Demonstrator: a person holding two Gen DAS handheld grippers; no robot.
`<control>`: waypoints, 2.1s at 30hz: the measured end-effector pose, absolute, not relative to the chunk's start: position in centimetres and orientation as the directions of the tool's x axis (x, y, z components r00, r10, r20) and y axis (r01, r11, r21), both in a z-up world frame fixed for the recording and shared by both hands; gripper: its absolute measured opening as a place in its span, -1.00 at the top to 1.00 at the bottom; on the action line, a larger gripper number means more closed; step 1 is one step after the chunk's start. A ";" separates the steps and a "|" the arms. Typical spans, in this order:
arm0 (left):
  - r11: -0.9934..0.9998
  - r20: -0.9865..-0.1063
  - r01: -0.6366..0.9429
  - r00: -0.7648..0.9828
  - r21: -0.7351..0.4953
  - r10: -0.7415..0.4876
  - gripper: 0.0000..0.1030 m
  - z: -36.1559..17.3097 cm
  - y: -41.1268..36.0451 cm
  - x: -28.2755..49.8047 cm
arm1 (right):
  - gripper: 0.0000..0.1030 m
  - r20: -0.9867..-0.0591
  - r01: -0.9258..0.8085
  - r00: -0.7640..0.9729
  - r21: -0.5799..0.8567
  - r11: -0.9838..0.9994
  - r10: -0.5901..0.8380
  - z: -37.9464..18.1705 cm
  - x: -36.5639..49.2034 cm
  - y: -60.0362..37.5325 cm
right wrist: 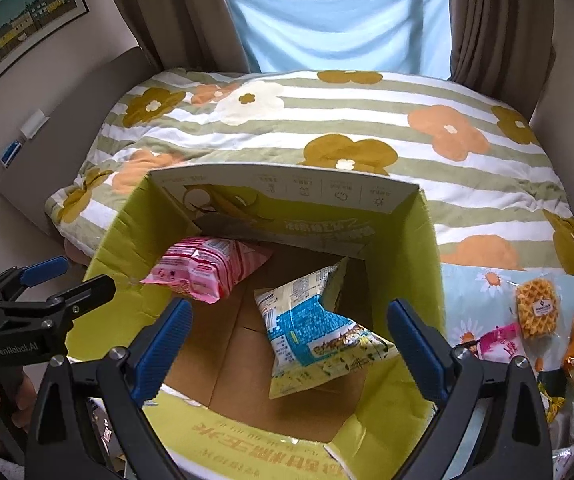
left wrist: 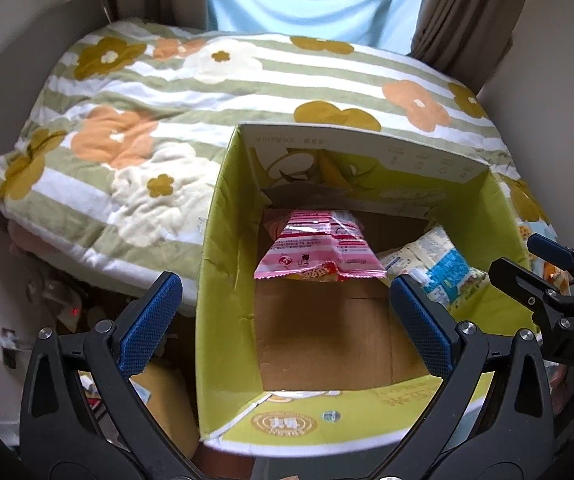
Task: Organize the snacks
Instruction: 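Lower both packs into the yellow box and open both tools, then reach the right tool to the white-grey chip bag and grasp it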
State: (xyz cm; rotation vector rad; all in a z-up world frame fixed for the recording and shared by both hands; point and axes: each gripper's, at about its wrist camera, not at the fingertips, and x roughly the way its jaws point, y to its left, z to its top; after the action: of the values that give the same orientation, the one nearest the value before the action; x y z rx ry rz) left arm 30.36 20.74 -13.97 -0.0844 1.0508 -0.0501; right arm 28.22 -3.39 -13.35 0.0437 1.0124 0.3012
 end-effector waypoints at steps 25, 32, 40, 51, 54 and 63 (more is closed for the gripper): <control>0.932 -0.777 0.342 0.552 -0.120 -0.302 -1.00 -6.7 4.6 24.3 | -0.88 -0.741 -0.012 0.664 0.124 0.992 0.100 -5.2 18.2 -17.2; 0.912 -0.766 0.390 0.545 -0.127 -0.340 -1.00 -6.9 -4.2 20.1 | -0.88 -0.730 0.001 0.679 0.107 0.994 0.078 -4.8 14.5 -25.8; 0.896 -0.801 0.413 0.474 -0.164 -0.365 -1.00 -10.3 -15.3 14.9 | -0.88 -0.741 -0.023 0.665 0.107 0.994 0.095 -6.3 11.0 -35.5; 0.863 -0.851 0.469 0.361 -0.188 -0.382 -1.00 -14.8 -25.0 10.6 | -0.88 -0.774 -0.042 0.609 0.186 0.982 0.173 -11.1 9.7 -44.1; 0.851 -0.864 0.491 0.332 -0.185 -0.379 -1.00 -16.5 -27.2 10.2 | -0.88 -0.780 -0.050 0.597 0.197 0.979 0.188 -12.4 10.2 -45.2; 0.849 -0.887 0.515 0.326 -0.123 -0.326 -1.00 -22.4 -31.1 10.5 | -0.88 -0.812 -0.072 0.550 0.188 0.980 0.196 -16.9 12.4 -46.7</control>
State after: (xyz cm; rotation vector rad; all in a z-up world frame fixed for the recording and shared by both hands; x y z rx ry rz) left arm 10.52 -31.08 -22.41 0.1941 1.1100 -0.5552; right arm 12.35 -46.74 -16.90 0.1385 0.9761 0.1590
